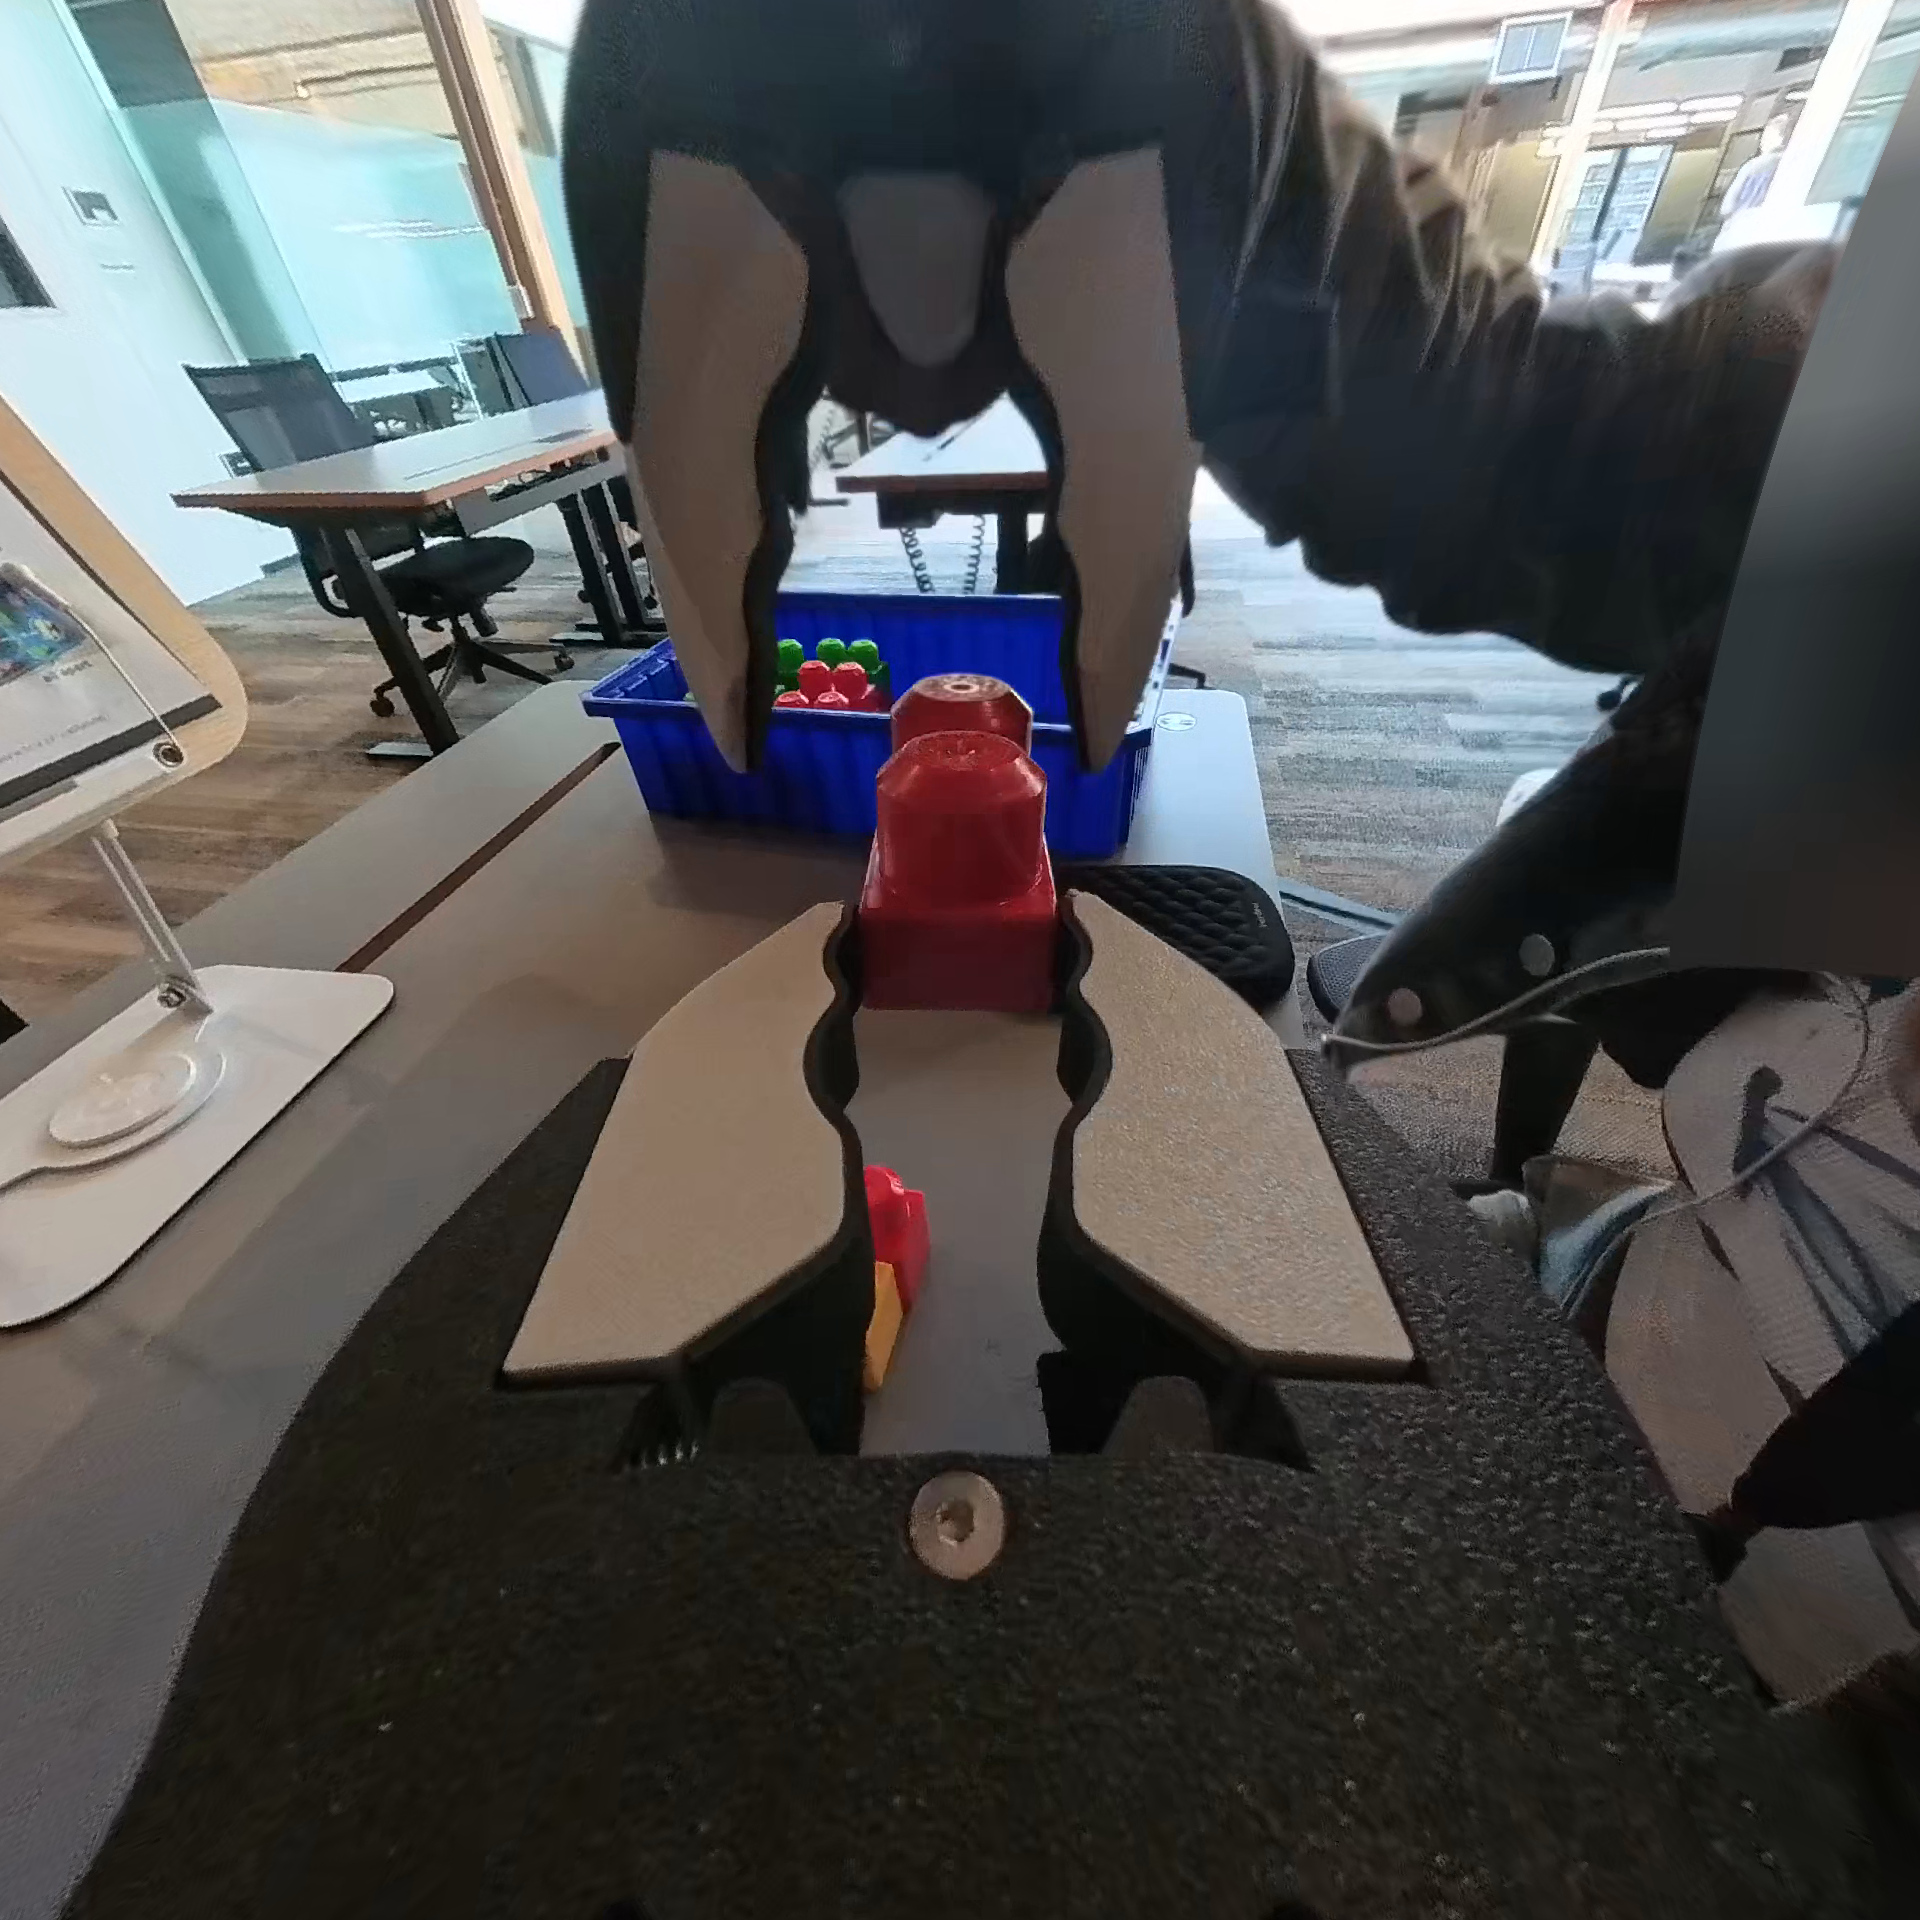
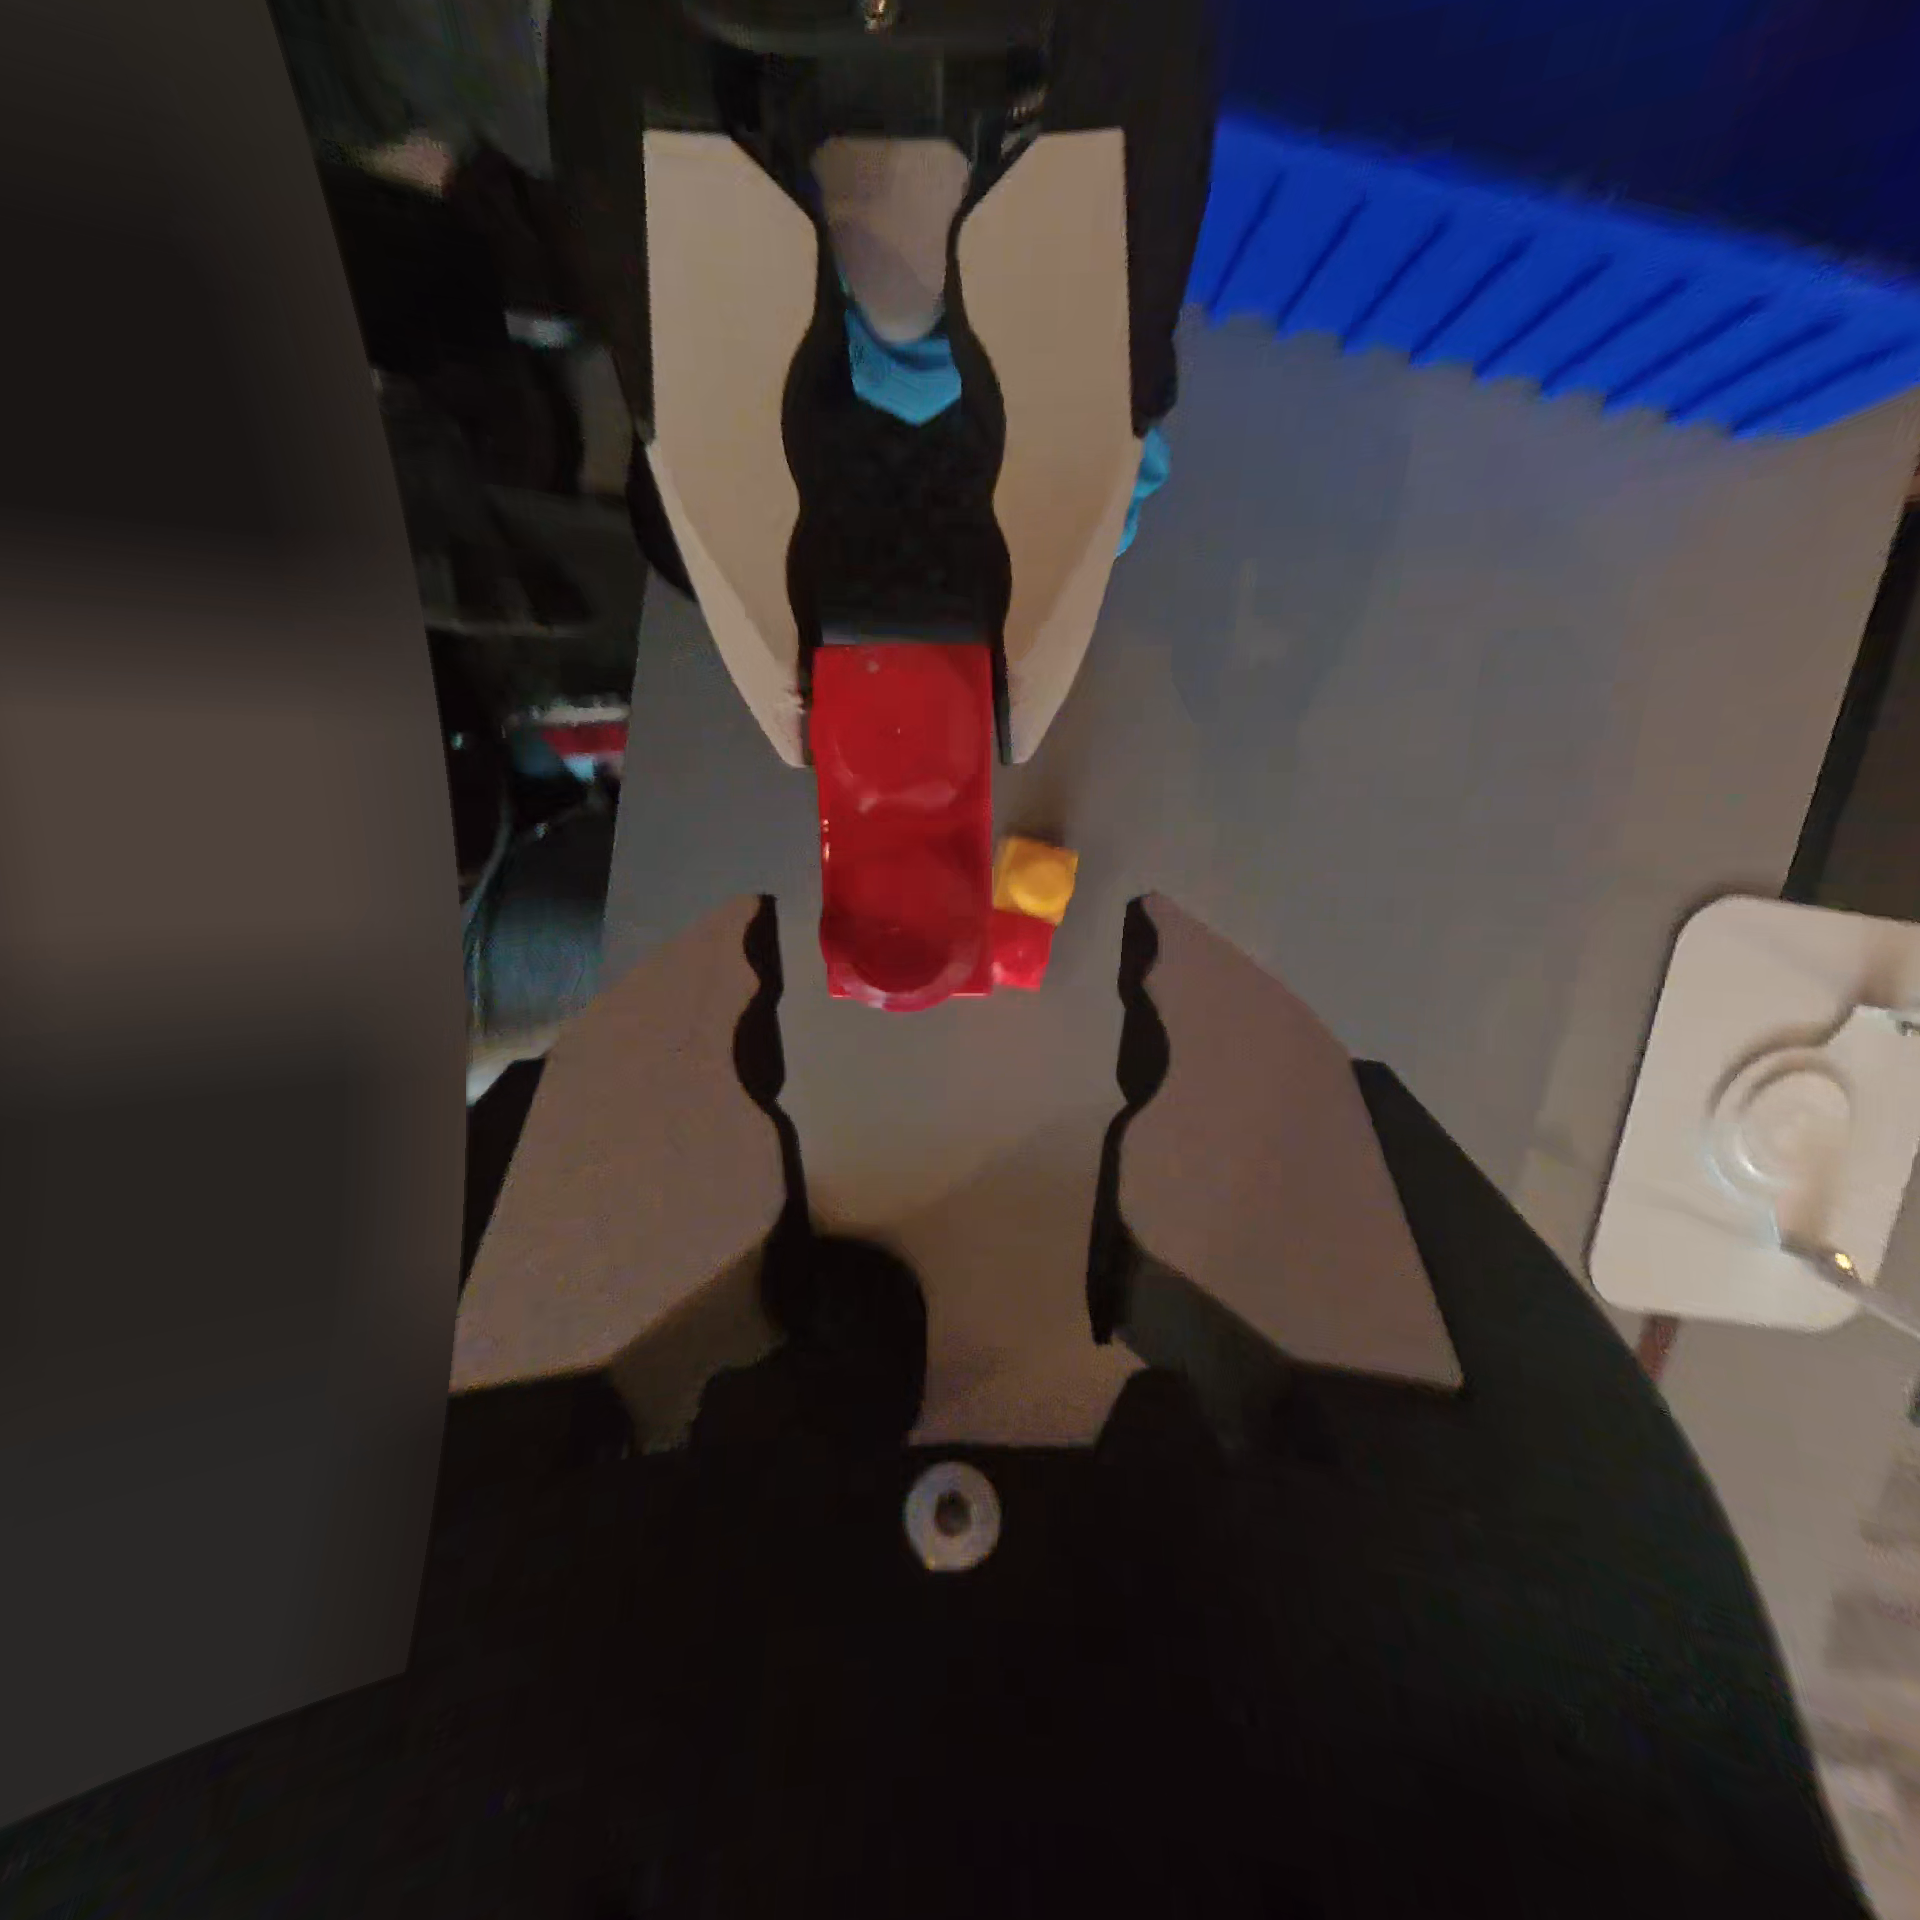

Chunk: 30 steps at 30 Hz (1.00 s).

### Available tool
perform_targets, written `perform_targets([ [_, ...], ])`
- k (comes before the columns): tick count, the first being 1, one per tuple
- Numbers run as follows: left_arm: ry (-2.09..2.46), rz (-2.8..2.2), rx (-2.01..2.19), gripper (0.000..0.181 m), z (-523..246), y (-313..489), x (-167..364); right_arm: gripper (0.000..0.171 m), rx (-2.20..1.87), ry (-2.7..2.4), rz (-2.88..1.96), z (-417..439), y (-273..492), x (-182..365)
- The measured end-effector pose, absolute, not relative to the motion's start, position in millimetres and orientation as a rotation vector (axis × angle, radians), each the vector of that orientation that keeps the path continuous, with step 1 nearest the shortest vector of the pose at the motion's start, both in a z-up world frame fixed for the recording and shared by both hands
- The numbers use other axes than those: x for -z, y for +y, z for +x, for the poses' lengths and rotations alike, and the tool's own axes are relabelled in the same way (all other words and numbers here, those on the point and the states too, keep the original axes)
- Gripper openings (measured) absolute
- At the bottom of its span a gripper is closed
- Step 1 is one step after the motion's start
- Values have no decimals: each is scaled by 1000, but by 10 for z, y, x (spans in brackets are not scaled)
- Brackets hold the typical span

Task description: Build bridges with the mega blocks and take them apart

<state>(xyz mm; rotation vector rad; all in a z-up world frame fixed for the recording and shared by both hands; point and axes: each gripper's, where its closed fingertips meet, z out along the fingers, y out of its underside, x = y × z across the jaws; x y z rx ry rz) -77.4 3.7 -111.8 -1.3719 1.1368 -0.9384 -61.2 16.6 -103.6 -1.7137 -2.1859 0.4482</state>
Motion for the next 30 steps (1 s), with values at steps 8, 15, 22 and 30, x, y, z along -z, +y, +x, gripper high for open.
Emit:
perform_targets([
  [8,1101,-1343,971,35,-753,42,1096,55,-203,-2390,-1846,-680,95,1161],
  [15,1085,-1335,989,35,-787,52,1112,40,-178,-2399,-1873,-718,79,1224],
  [22,1071,-1334,981,35,-808,84,1140,34,-132,-2405,-1859,-734,118,1248],
  [30,967,-1419,697,92,-1247,267,1114,34,-118,-2267,-1946,-686,270,1415],
])
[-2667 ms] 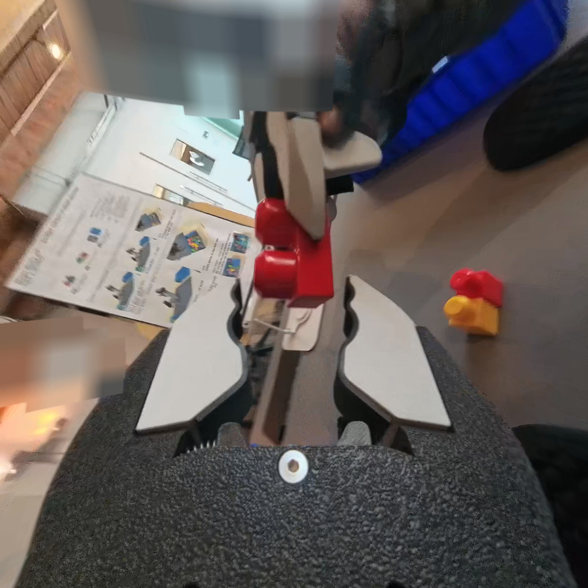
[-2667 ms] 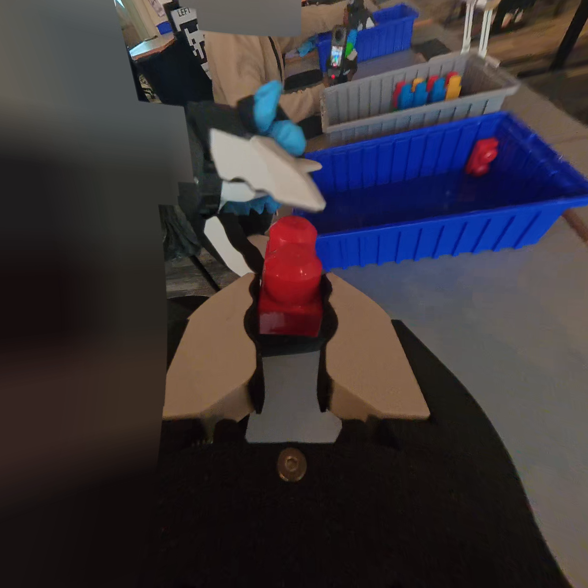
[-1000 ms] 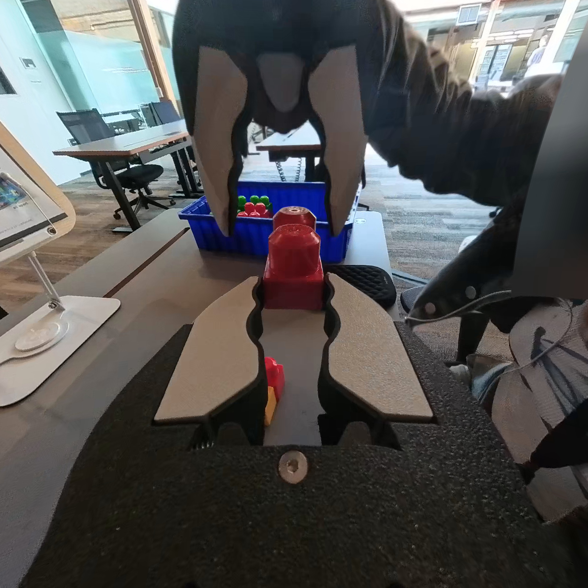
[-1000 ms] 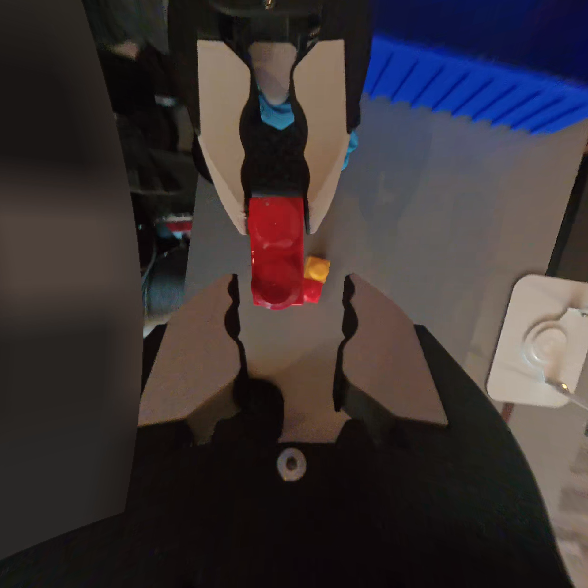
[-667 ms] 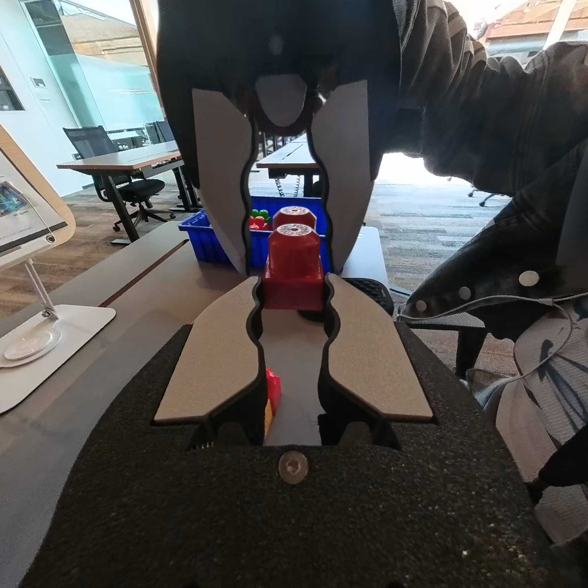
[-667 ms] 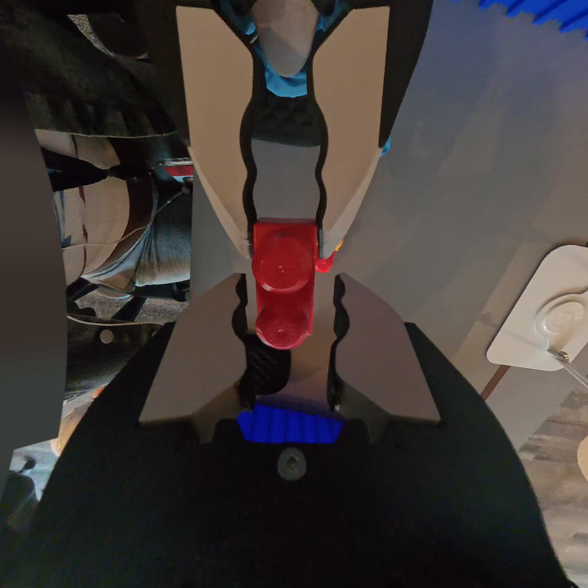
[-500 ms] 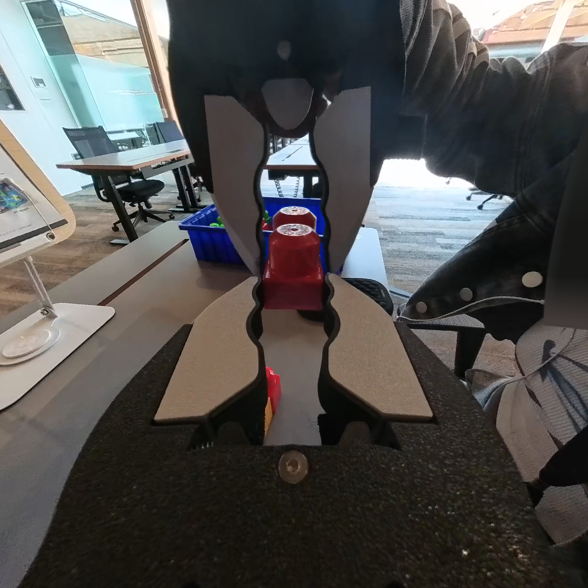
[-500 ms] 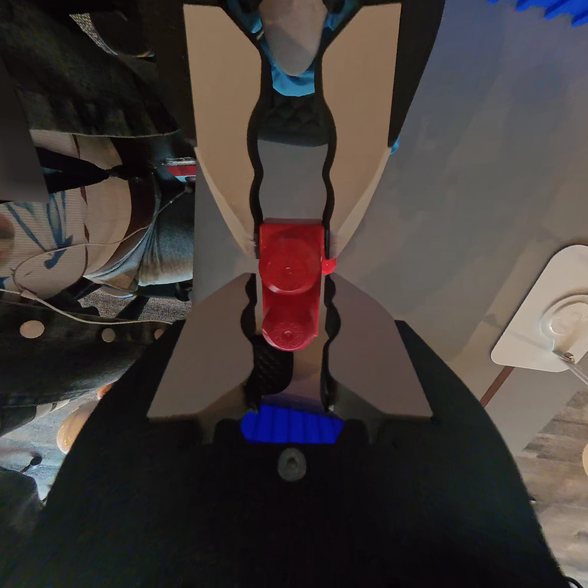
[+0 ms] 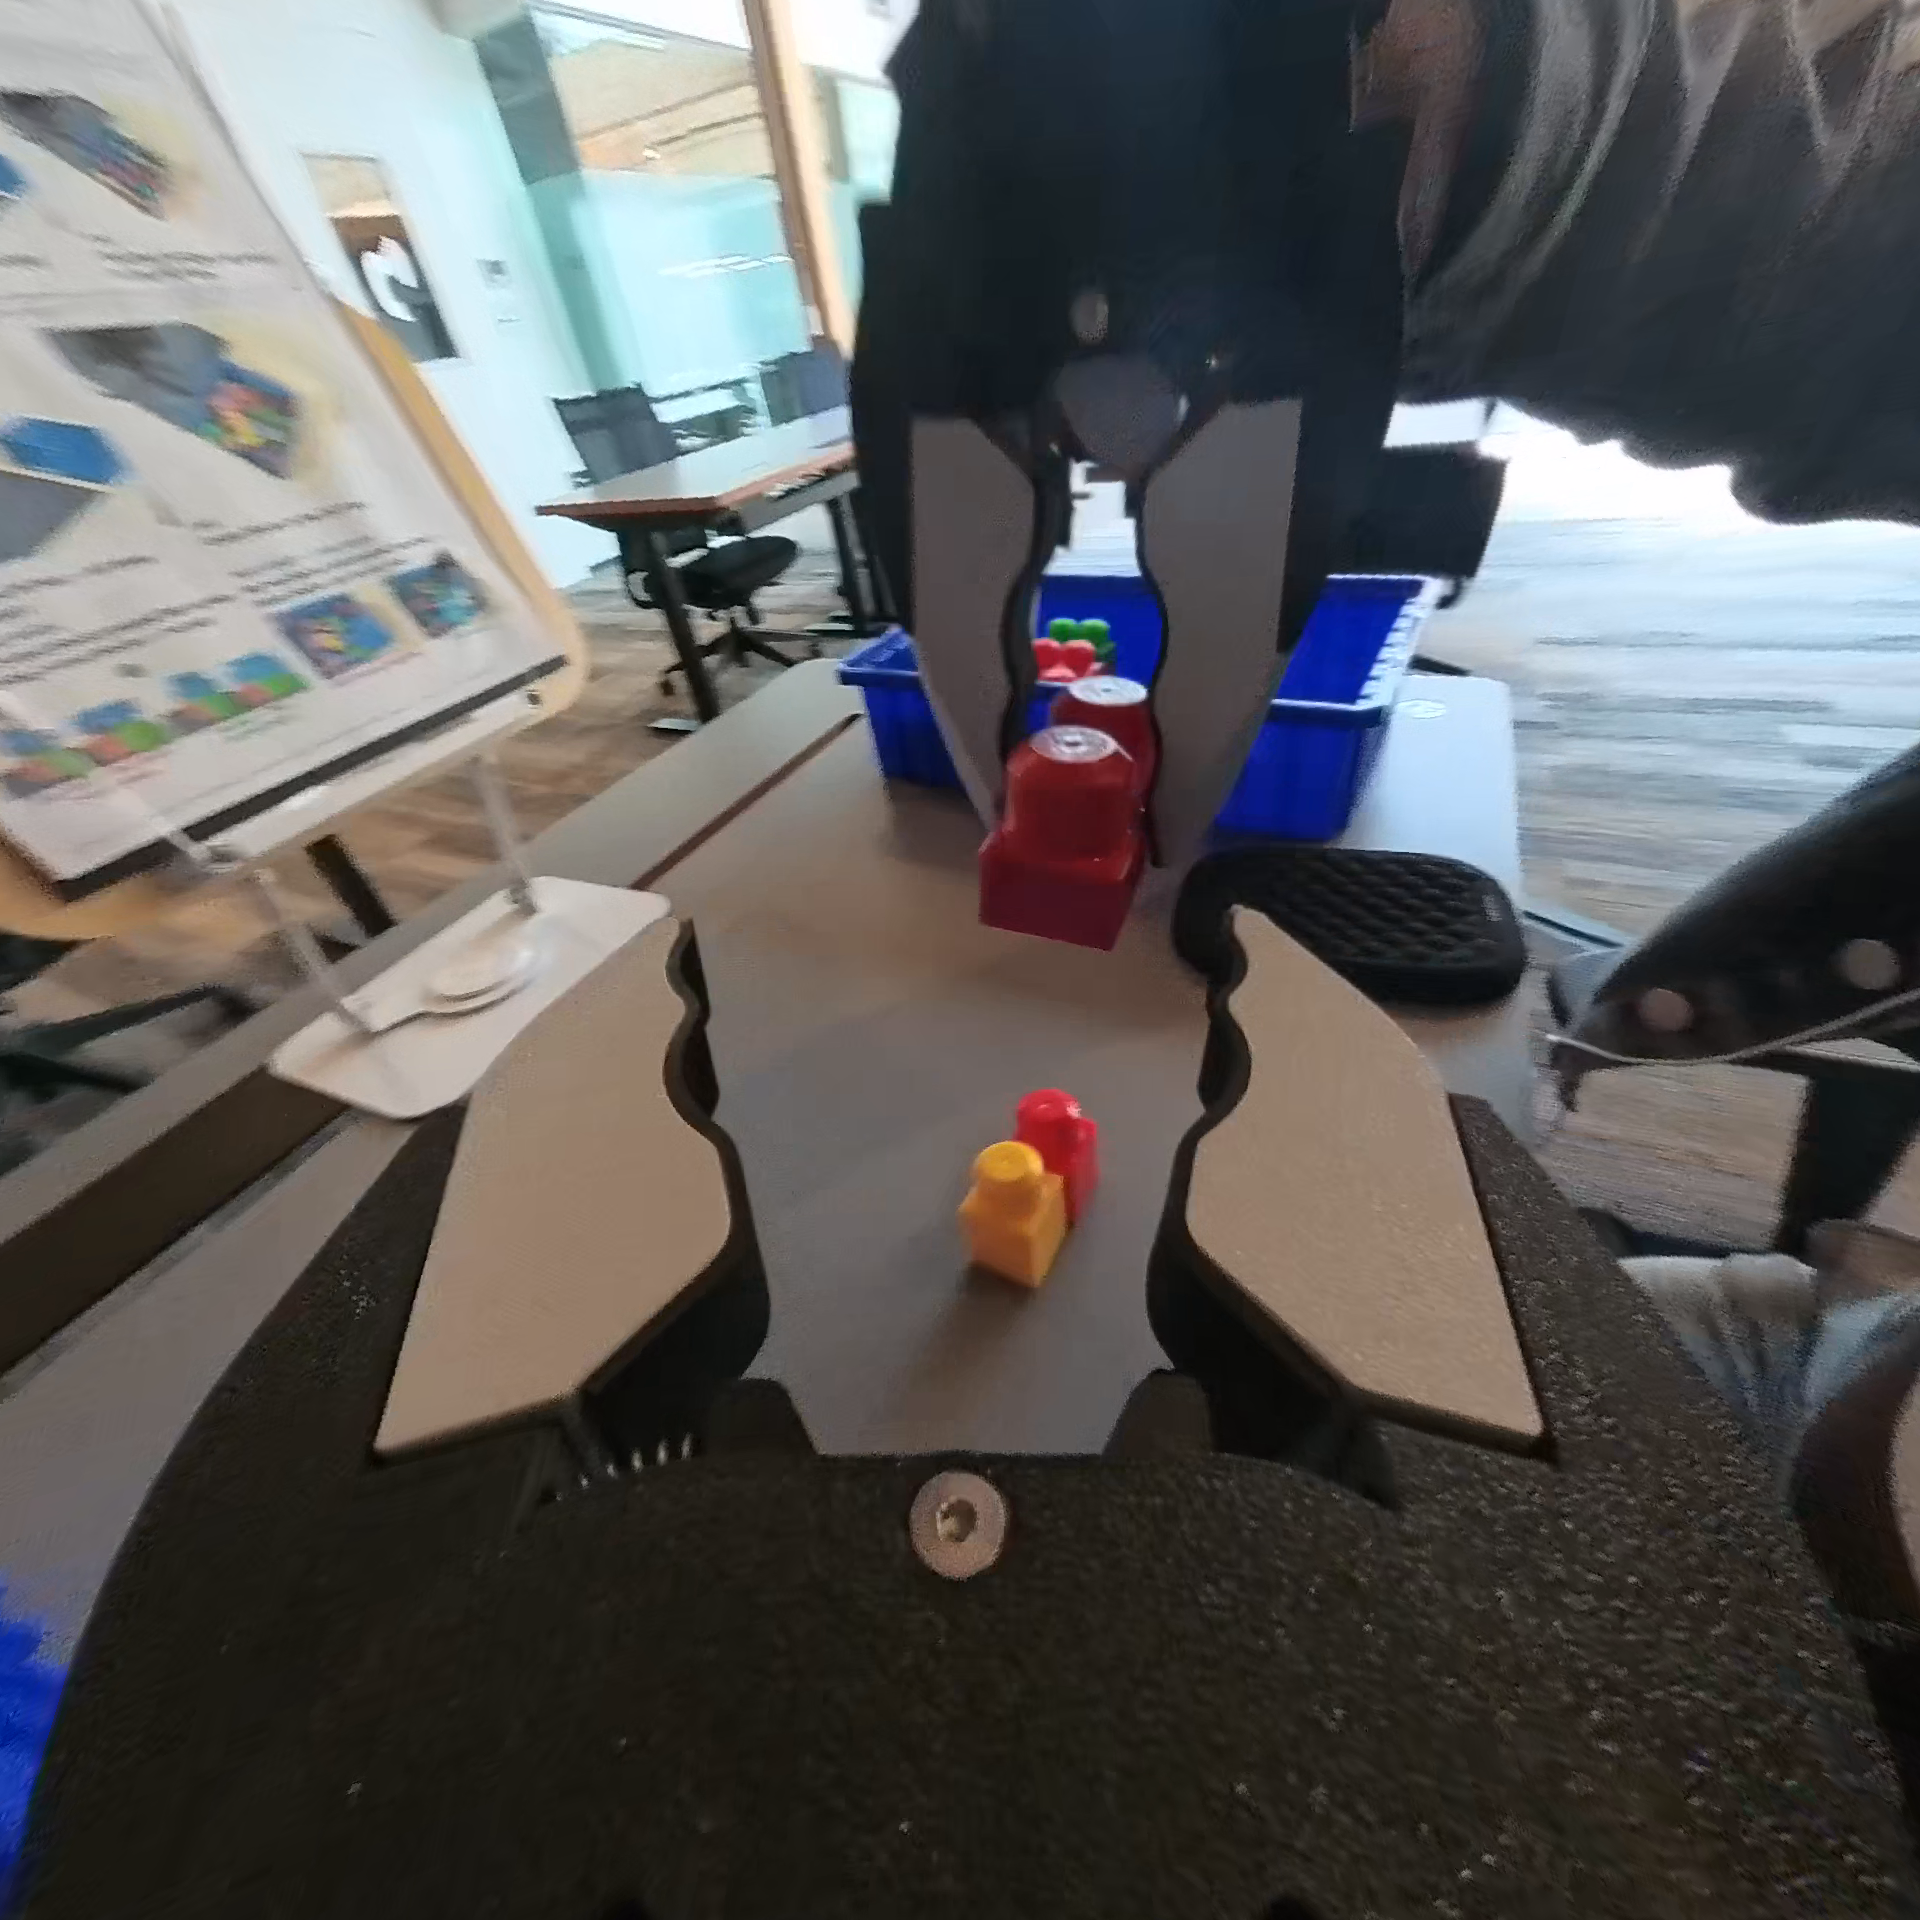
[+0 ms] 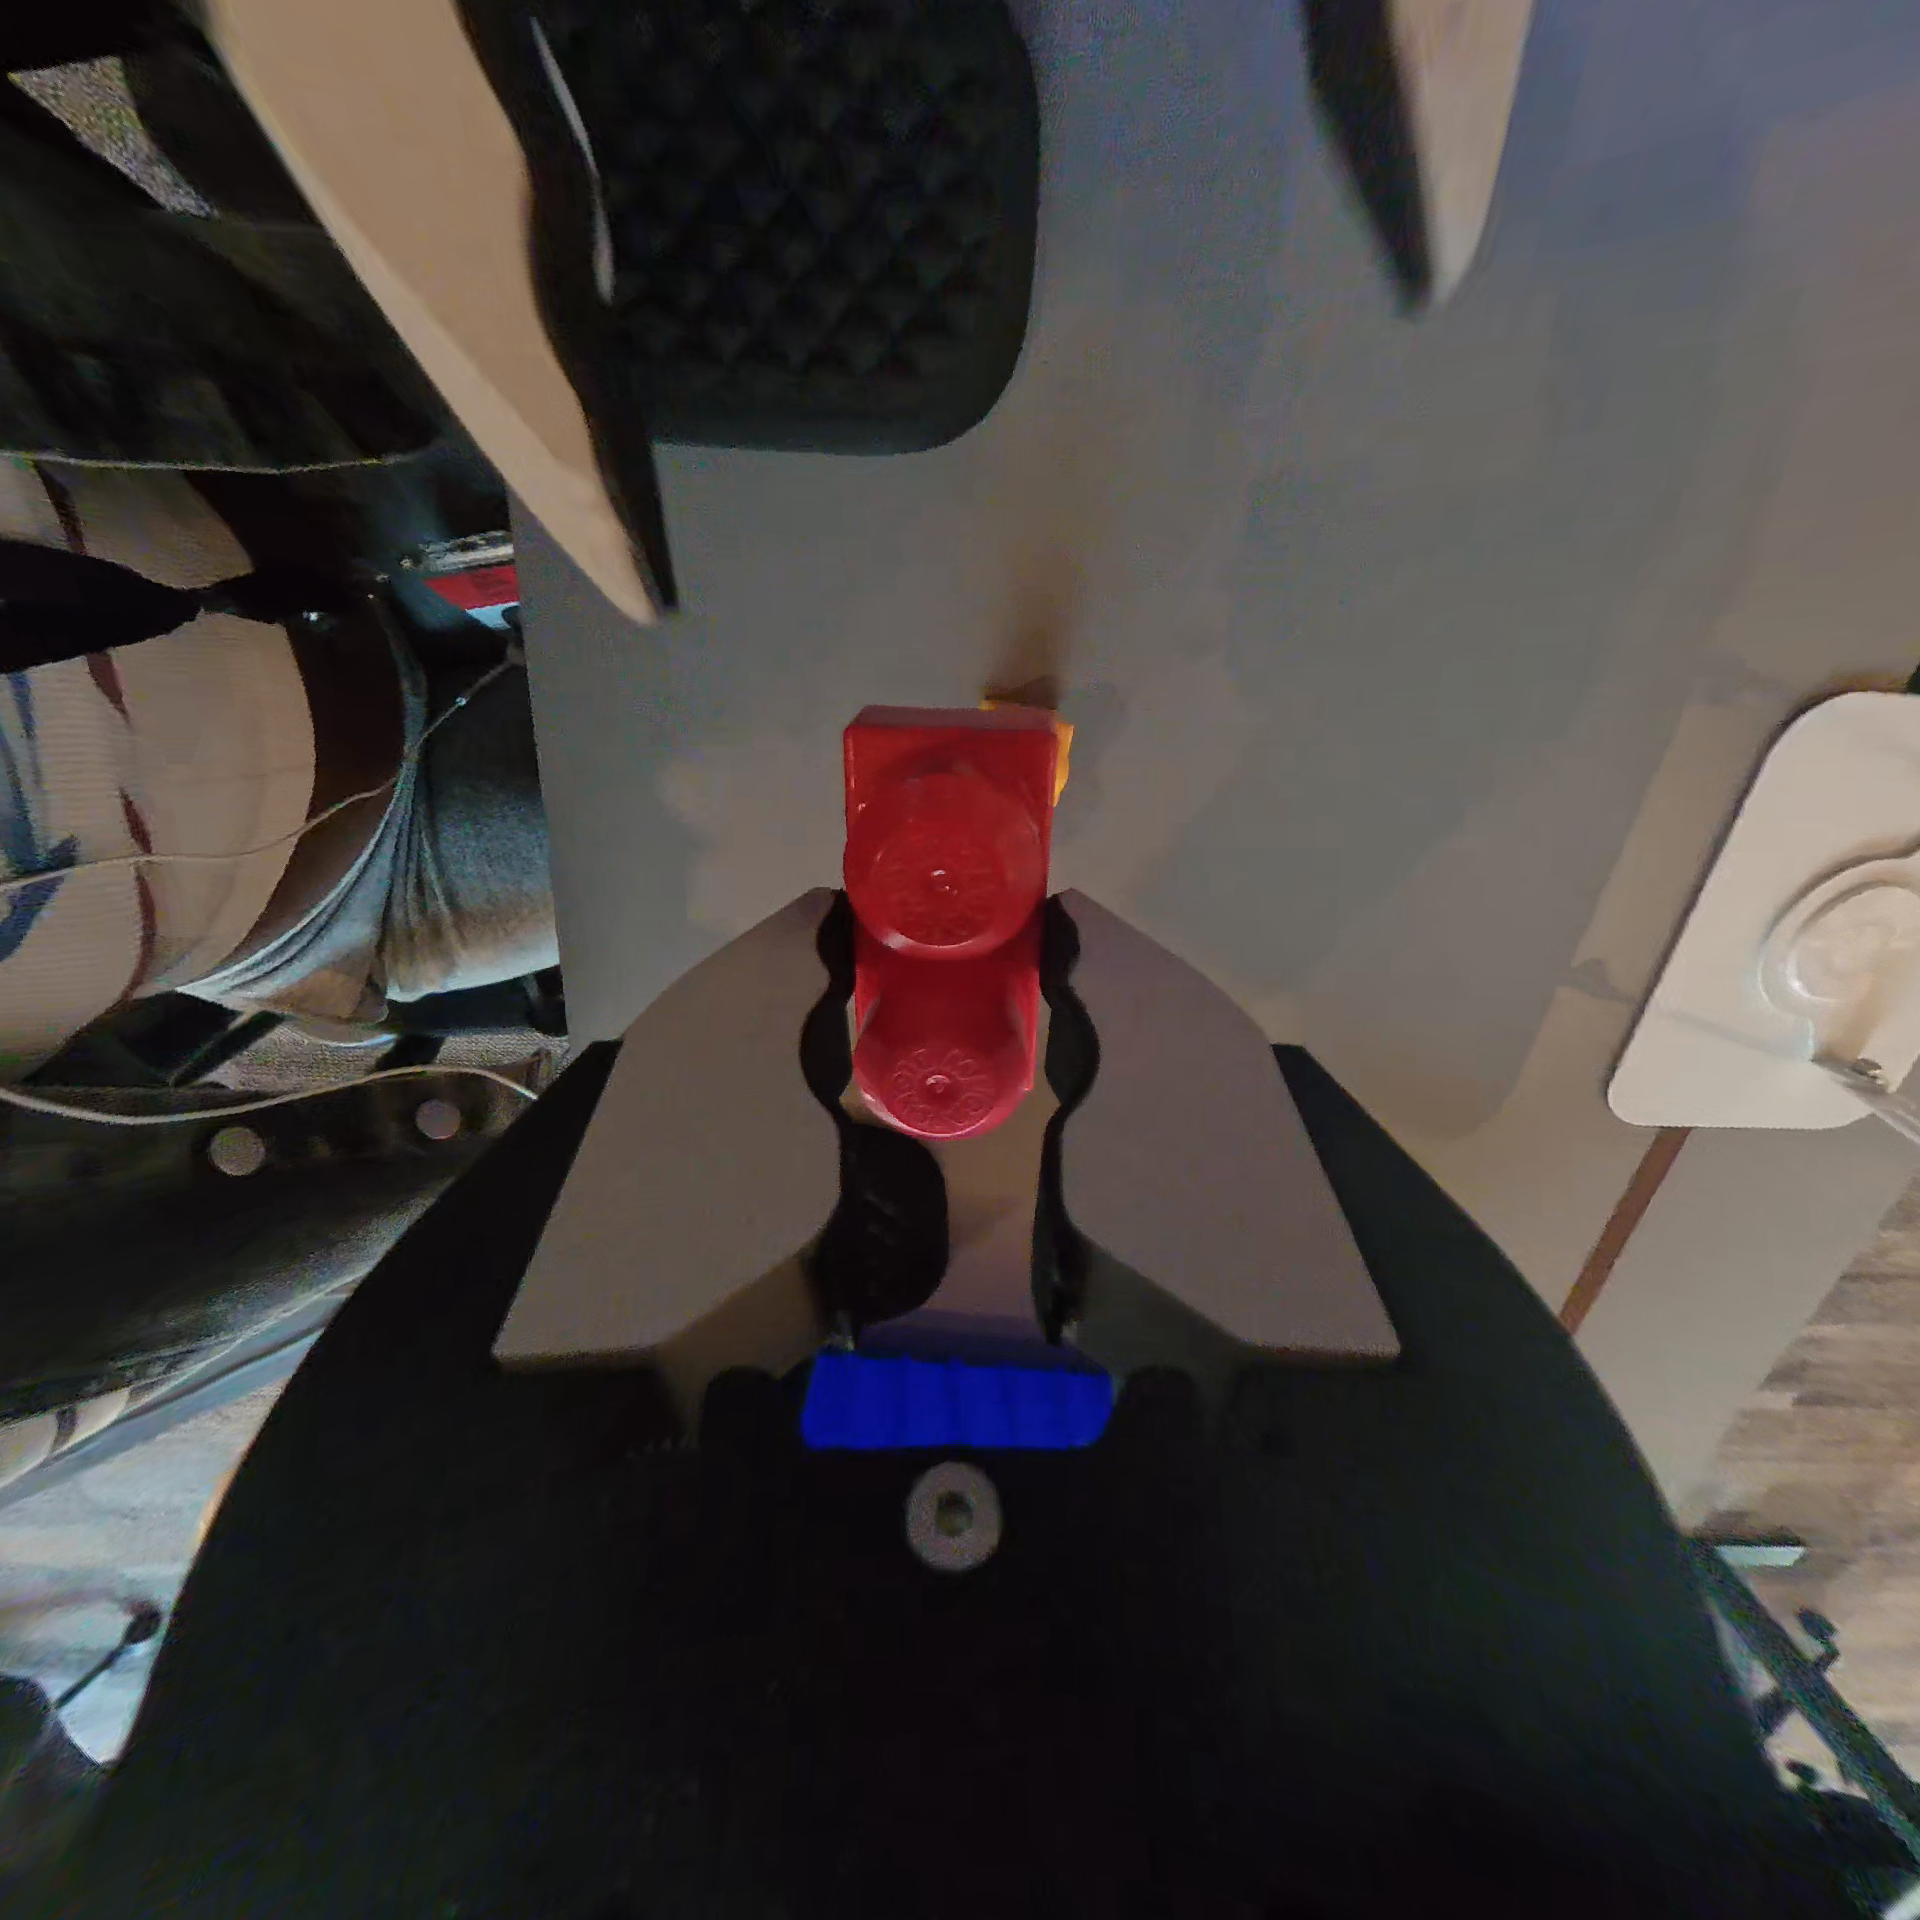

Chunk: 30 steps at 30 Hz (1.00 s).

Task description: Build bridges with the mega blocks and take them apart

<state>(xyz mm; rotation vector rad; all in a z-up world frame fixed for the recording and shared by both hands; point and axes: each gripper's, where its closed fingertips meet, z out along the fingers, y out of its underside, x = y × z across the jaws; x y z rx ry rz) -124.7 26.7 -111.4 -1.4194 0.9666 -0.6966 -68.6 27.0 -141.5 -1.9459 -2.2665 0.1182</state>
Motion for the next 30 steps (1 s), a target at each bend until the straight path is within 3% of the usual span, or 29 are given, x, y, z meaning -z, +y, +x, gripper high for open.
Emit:
perform_targets([
  [9,960,-1563,671,86,-1720,52,1245,34,-121,-2186,-2023,-633,425,1928],
  [30,1216,-1657,718,77,-1876,80,1934,34,-67,-2151,-2145,-505,612,2752],
])
